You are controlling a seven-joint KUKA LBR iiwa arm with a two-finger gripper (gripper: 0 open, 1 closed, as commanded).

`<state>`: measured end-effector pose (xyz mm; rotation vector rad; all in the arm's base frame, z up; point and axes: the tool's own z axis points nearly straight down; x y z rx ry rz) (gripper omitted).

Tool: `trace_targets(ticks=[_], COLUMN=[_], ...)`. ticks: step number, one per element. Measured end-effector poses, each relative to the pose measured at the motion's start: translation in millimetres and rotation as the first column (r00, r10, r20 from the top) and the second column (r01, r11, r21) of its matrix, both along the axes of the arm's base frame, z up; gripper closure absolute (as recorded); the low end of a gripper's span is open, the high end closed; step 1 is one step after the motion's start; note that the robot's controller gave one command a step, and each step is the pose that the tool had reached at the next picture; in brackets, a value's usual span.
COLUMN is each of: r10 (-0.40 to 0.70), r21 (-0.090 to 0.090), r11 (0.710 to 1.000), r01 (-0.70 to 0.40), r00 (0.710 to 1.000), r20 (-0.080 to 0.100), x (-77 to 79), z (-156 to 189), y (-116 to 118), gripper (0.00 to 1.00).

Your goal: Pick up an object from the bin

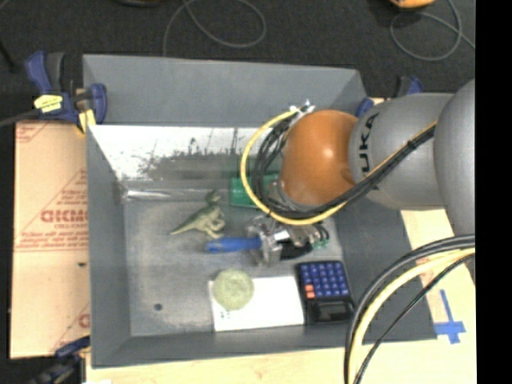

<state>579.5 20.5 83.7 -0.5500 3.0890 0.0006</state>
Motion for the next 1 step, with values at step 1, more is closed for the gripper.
trace_targets(ticks=[1], r10=[-0.001], r21=[0.000], r11=[1.000], r01=[0.001], r00=[1.000], r20=[0.001], x=[0.2], z=[1.9], y=[0.0], gripper=[1.00])
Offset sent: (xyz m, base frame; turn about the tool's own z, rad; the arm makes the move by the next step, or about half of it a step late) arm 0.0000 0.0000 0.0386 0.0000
